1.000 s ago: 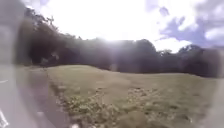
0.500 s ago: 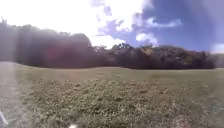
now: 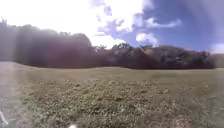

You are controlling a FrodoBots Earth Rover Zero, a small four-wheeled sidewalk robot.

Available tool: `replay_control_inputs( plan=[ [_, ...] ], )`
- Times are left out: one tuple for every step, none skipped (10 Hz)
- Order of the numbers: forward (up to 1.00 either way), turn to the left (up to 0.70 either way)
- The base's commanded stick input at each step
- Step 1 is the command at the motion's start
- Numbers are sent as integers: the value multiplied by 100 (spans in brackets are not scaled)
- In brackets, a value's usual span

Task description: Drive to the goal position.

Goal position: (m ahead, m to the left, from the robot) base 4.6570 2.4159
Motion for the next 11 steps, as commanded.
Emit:
replay_control_inputs(
  plan=[
    [70, 10],
    [70, 26],
    [70, 16],
    [70, 7],
    [70, 0],
    [70, 0],
    [70, 0],
    [70, 0],
    [70, 0],
    [70, 0],
    [70, 0]
  ],
)
